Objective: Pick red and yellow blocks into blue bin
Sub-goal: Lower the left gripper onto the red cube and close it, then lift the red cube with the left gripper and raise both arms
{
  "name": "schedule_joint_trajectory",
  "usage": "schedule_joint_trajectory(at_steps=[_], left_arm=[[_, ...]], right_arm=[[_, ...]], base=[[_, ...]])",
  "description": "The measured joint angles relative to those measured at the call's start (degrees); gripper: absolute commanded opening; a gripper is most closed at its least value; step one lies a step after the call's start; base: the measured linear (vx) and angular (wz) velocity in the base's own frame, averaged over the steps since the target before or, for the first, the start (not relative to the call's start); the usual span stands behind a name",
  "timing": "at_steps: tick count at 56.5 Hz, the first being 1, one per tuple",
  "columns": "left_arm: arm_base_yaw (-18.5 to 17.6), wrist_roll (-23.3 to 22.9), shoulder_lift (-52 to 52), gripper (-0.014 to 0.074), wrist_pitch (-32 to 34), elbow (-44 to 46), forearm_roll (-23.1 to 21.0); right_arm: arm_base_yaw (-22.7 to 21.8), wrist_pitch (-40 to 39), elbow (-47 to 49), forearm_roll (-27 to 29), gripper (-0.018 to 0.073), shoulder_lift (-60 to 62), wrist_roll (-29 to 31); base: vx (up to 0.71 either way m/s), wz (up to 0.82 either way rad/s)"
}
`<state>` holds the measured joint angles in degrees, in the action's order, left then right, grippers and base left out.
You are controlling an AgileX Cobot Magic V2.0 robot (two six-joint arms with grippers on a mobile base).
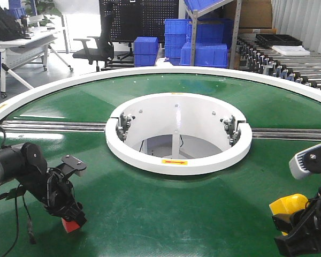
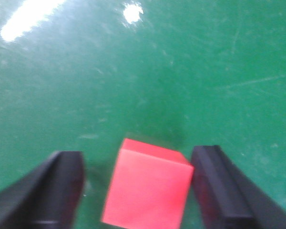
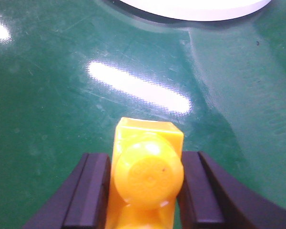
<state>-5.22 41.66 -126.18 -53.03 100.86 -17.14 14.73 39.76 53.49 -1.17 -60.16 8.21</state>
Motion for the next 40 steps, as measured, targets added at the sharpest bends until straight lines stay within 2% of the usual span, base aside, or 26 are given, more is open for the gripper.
schedule_joint_trajectory(at_steps=[14,26,32,40], left_arm=[[0.0,0.19,0.0,0.0321,-1.2,0.06,-0.05],[0.0,-0.3,0.46,0.0271,-2.96,0.06,0.0],[-0.02,-3.19,1.77,0.0271,-3.97,0.06,0.74],[-0.12,-11.92,6.46,0.0271,-5.0,0.06,4.67]], right_arm=[[0.0,0.0,0.0,0.0,0.0226,0.0,0.0],[0.0,0.0,0.0,0.0,0.0226,0.0,0.0],[0.0,0.0,0.0,0.0,0.0226,0.0,0.0],[0.0,-0.05,0.0,0.0,0.0226,0.0,0.0]], base=[[0.0,0.0],[0.0,0.0],[0.0,0.0],[0.0,0.0]])
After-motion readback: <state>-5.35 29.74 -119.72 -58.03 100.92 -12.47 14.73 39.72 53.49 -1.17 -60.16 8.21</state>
